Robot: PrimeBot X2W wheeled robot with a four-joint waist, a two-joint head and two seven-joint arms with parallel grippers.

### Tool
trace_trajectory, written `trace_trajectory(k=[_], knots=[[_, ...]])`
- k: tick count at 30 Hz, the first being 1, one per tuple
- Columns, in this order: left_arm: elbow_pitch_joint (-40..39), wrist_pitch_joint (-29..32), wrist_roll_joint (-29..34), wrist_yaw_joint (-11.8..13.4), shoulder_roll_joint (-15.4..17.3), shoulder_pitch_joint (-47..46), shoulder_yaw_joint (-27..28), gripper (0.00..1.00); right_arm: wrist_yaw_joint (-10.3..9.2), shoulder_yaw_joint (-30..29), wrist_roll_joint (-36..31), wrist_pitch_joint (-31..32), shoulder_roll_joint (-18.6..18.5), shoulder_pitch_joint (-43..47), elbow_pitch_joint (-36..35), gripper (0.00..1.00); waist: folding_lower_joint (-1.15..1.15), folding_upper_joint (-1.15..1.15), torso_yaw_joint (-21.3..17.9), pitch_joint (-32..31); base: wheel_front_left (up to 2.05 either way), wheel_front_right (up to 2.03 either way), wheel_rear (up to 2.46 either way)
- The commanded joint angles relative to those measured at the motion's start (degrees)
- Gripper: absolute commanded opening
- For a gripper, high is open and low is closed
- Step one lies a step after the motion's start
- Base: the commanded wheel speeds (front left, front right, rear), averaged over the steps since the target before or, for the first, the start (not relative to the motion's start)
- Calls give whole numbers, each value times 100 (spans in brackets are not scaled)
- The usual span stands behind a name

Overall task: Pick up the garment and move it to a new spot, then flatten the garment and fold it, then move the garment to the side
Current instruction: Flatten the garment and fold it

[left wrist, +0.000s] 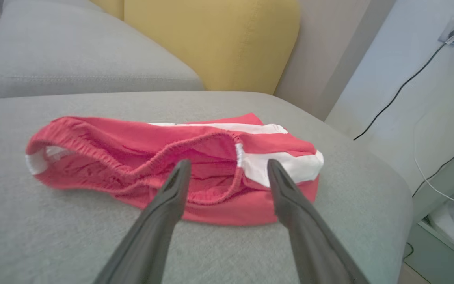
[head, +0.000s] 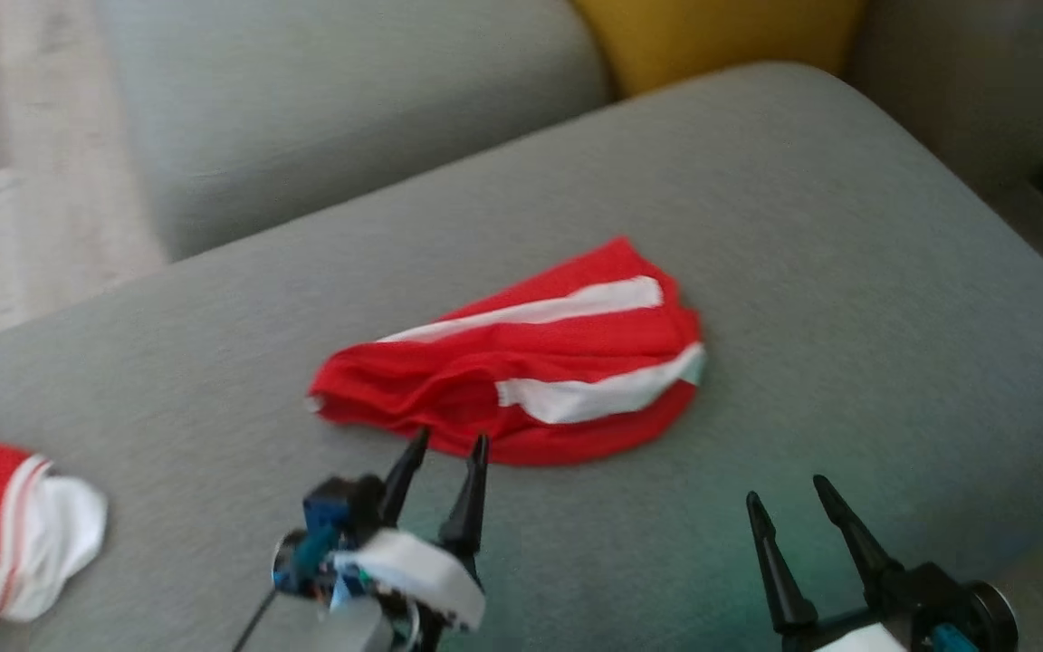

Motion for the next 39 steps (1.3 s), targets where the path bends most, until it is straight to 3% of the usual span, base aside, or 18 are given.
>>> trace_trajectory(k=[1,6,9,13,14,15,16,21,28,39], knots=[[-44,-55,-65,-16,3,-356,110,100,43,137,-42,-62,-51,-297,-168,100,-1,0,-413,283,0,0,0],[586,-55,-371,-74,3,-921,-130,100,43,179,-7,-62,-43,-382,-194,100,-1,0,-650,524,0,0,0],[873,-55,-267,35,3,-1196,-163,100,43,199,5,-62,-38,-429,-203,100,-1,0,-690,642,0,0,0],[1016,-55,-341,-43,3,-1388,-152,100,43,207,18,-62,-34,-504,-212,100,-1,0,-666,788,0,0,0],[1034,-55,-347,-72,3,-1426,-163,64,43,210,33,-62,-33,-523,-215,100,-1,0,-645,811,0,0,0],[1062,-55,-367,-107,3,-1452,-187,37,43,205,50,-62,-33,-540,-218,100,-1,0,-618,836,0,0,0],[1085,-55,-395,-144,3,-1476,-207,0,43,206,65,-62,-32,-556,-219,100,-1,0,-594,851,0,0,0],[1193,-55,-659,-365,3,-1521,-415,0,43,153,97,-62,-31,-586,-213,100,-1,0,-348,851,0,0,0],[519,-55,-481,-351,42,-1239,-62,0,43,37,136,-62,-31,-476,-196,100,-1,0,306,694,0,0,0],[-424,-1,1,-47,1228,-814,532,0,43,96,586,-62,-31,-519,47,100,-1,0,1536,597,0,0,0]])
